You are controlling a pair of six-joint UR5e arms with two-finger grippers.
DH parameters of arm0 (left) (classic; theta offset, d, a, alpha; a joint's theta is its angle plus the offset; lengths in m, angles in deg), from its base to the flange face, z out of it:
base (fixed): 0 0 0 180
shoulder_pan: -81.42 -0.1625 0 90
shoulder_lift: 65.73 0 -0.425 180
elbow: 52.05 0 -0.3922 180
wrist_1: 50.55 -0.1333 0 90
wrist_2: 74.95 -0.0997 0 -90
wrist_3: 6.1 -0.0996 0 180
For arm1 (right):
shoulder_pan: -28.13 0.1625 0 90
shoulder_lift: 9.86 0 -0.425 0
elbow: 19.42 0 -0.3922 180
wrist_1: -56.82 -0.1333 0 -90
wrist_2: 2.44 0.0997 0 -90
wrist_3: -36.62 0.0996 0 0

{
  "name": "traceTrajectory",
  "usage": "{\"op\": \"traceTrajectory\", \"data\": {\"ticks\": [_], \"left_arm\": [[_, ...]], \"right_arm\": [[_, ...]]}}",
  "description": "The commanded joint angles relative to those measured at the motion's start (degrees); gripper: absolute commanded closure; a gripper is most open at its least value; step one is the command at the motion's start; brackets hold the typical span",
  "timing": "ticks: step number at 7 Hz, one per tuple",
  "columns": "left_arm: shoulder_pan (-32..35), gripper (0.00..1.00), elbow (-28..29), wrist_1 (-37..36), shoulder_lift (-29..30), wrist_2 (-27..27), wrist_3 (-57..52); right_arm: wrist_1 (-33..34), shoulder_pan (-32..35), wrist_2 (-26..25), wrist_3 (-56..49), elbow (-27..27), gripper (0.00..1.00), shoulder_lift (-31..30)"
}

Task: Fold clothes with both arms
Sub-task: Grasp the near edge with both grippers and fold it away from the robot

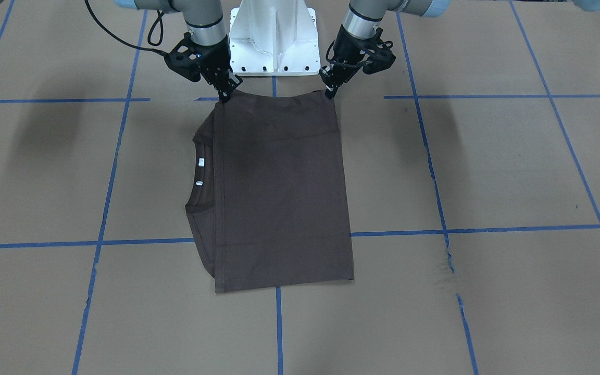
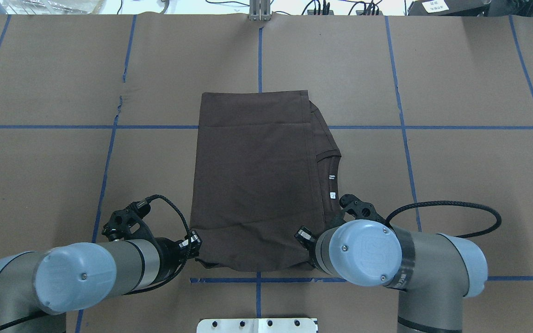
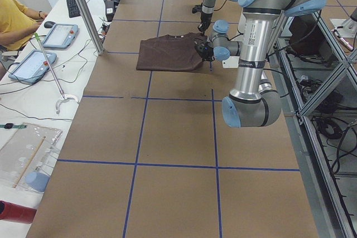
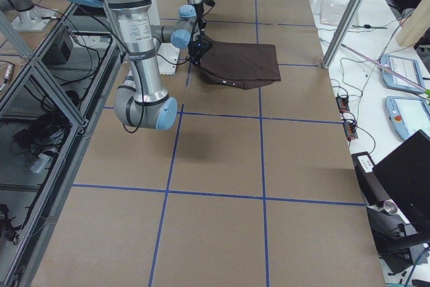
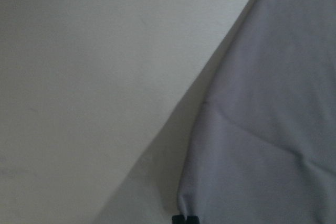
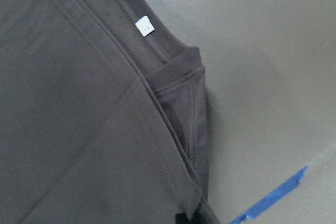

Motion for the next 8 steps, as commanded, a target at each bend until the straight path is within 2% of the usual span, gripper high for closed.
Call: {"op": "traceTrajectory", "data": {"ticks": [1, 3, 4, 6, 8], "left_arm": [[0.2, 1.00, -9.5, -0.8, -2.3, 3.7, 0.3], [7.1, 1.00, -8.2, -0.8, 0.9, 4.1, -1.0], [9.6, 1.00, -4.8, -0.9, 4.2, 4.2, -3.0], [13.6, 1.00, 0.5, -0.9, 8.7, 4.2, -5.9], [15.9, 1.00, 4.0, -0.3, 9.7, 4.1, -11.2]], "right_arm": [[7.8, 0.5, 0.1, 1.8, 10.7, 1.00, -0.2], [7.9, 8.3, 0.9, 0.7, 9.8, 1.00, 3.0], [7.6, 10.9, 1.2, -0.6, 8.7, 1.00, 3.2], [7.4, 14.7, 2.1, -1.3, 2.4, 1.00, 7.5], [1.4, 18.2, 4.2, -2.0, -3.7, 1.00, 9.1]]}}
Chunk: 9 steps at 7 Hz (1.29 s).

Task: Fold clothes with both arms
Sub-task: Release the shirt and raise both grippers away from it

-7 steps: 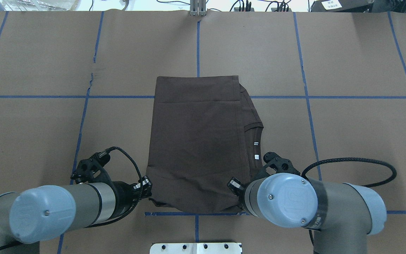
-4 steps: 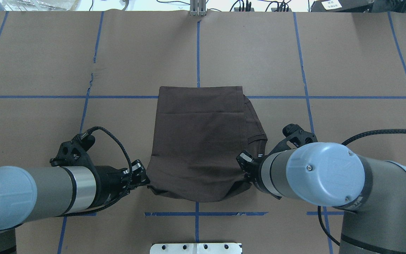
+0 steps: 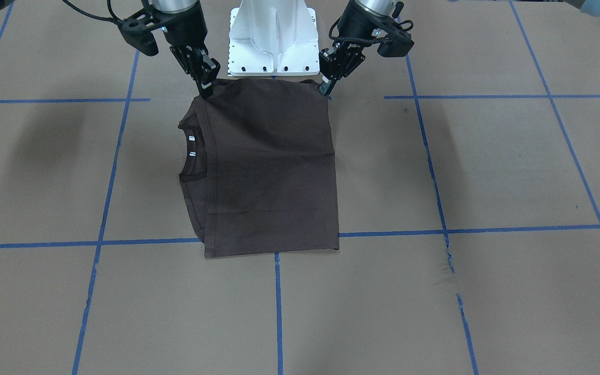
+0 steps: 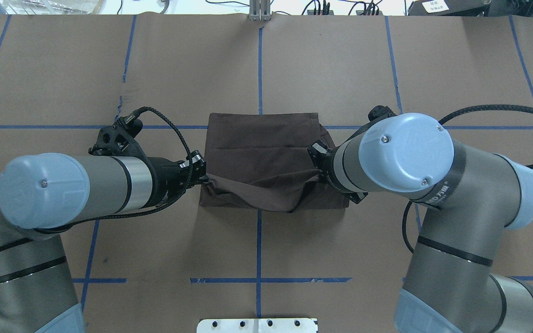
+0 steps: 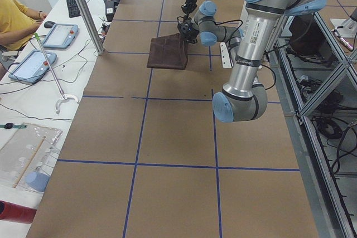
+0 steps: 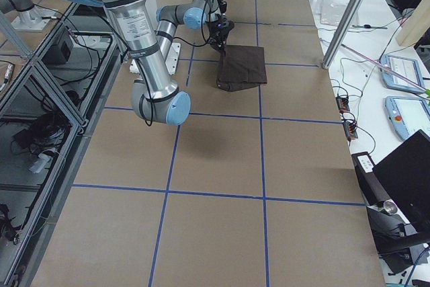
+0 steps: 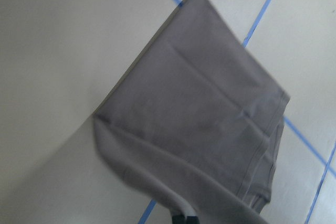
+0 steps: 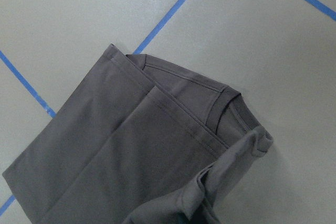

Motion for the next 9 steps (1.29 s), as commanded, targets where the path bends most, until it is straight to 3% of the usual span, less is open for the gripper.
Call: {"op": "traceTrajectory", "data": {"ticks": [1, 3, 4, 5, 6, 7, 8, 9], "left_arm": [[3.7, 1.00, 6.0, 0.6, 3.5, -0.1, -5.7], [7.1, 1.00, 13.4, 2.3, 6.5, -0.4, -12.1], [9.8, 0.91, 19.3, 5.6, 8.4, -0.4, -15.3], [11.5, 0.56, 27.6, 9.7, 11.3, -0.5, -16.4], [12.9, 0.38, 38.8, 18.8, 14.9, -0.8, -18.1], [16.6, 0.00, 41.6, 24.6, 15.2, -0.7, -18.4], [18.6, 0.00, 40.9, 28.8, 14.0, -0.1, -18.6], [18.5, 0.00, 39.0, 28.8, 12.6, 0.4, -18.7]], "right_arm": [[-6.6, 5.5, 4.5, -1.1, -7.0, 1.00, 2.1], [-7.3, 9.6, 7.8, -5.8, -16.5, 1.00, 7.5], [-8.3, 11.4, 9.6, -9.9, -21.8, 1.00, 9.8], [-19.6, 12.6, 9.7, -10.7, -32.4, 1.00, 11.6], [-36.0, 14.5, 9.7, -13.2, -49.1, 0.18, 15.9], [-39.5, 19.4, 13.1, -21.0, -60.5, 0.00, 21.3], [-39.5, 25.5, 21.2, -25.5, -60.7, 0.00, 21.1], [-39.5, 27.1, 24.1, -26.5, -59.2, 0.00, 19.0]]}}
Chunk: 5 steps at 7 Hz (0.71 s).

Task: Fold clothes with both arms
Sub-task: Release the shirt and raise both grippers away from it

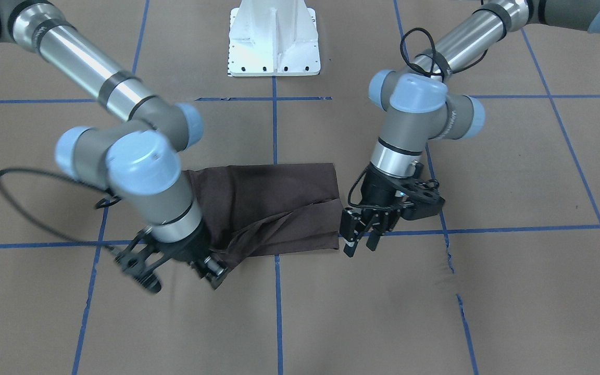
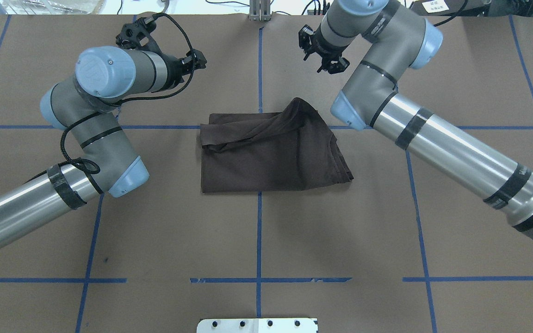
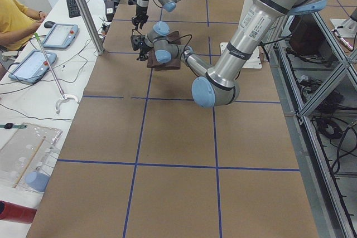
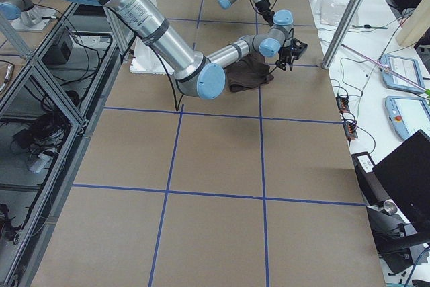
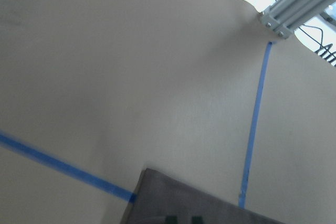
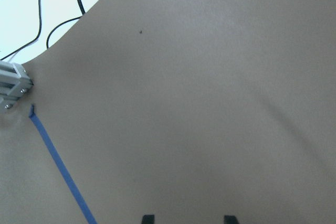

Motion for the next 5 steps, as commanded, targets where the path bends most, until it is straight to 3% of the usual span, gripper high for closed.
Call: {"op": "traceTrajectory", "data": {"ticks": [1, 3, 4, 5], "left_arm": [[1.0, 0.00, -1.2, 2.3, -1.9, 2.0, -0.3], [-0.7, 0.00, -2.8, 1.9, -1.8, 2.3, 0.5], [-4.4, 0.34, -5.5, -0.4, -1.8, 1.9, 3.9], [-5.6, 0.99, -9.7, -9.2, -2.2, 2.1, 2.3]], "right_arm": [[-1.1, 4.1, 5.4, -4.5, 1.8, 0.00, -3.2], [-0.8, 3.8, 5.4, -3.8, 5.3, 0.00, -4.4], [-0.8, 3.2, 5.3, -3.6, 6.2, 0.00, -4.7], [-0.8, 2.8, 5.1, -3.6, 6.3, 0.00, -4.7]]}}
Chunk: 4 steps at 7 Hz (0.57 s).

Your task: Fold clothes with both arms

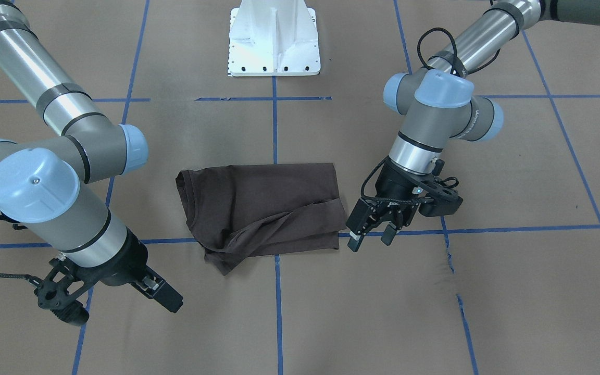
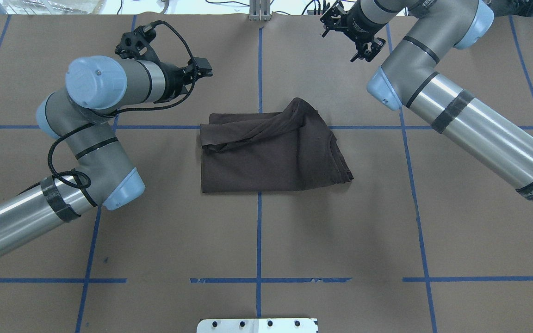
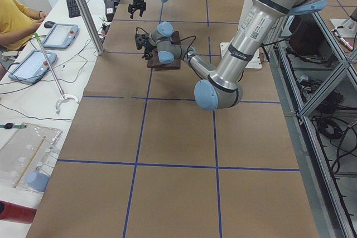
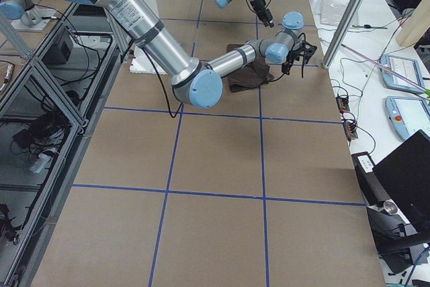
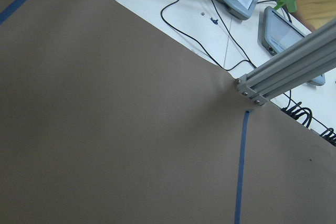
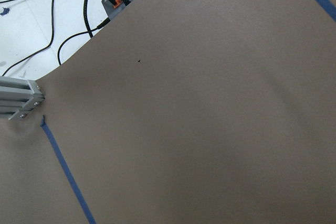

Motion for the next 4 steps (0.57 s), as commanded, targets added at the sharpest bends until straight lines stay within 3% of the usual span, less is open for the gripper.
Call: {"op": "traceTrajectory", "data": {"ticks": [1, 2, 4], "left_arm": [[-6.4, 1.00, -6.1, -18.9, 1.9, -0.1, -10.5], [-7.0, 1.00, -6.0, -24.0, 2.2, 0.1, -14.7], [-11.6, 1.00, -5.2, -24.2, 1.8, 1.5, -15.3]], "right_arm": [[0.0, -0.5, -0.2, 0.1, 1.1, 0.00, -0.4], [-0.1, -0.5, -0.2, 0.0, 1.5, 0.00, -0.9], [-0.2, -1.0, -0.2, 0.0, 1.5, 0.00, -0.9]]}}
